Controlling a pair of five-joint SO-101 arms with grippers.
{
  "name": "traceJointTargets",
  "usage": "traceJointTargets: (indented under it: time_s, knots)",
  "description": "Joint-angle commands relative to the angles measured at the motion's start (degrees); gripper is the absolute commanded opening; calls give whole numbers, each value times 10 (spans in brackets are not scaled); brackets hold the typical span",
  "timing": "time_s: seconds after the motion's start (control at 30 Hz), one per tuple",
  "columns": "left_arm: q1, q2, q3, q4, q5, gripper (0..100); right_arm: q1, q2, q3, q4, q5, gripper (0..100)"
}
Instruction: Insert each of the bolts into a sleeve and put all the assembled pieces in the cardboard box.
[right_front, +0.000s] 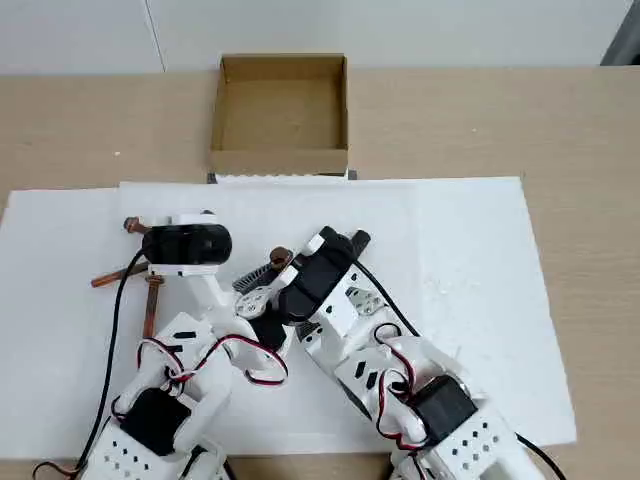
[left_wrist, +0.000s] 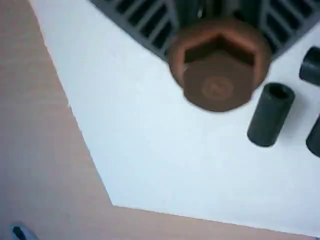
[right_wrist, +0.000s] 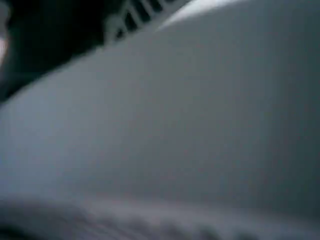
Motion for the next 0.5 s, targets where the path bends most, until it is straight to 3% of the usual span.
traceJointTargets:
  time_s: [0.0, 0.2, 0.37, 0.47]
  knots:
    - [6, -5, -5, 3, -8, 5, 0, -9, -38, -14, 5, 2]
    - [4, -7, -5, 40, -8, 15, 1, -9, -38, -14, 5, 2]
    - [4, -7, -7, 55, -8, 164, 1, -9, -38, -14, 5, 2]
    - [4, -7, -7, 54, -15, 184, 1, -9, -38, -14, 5, 2]
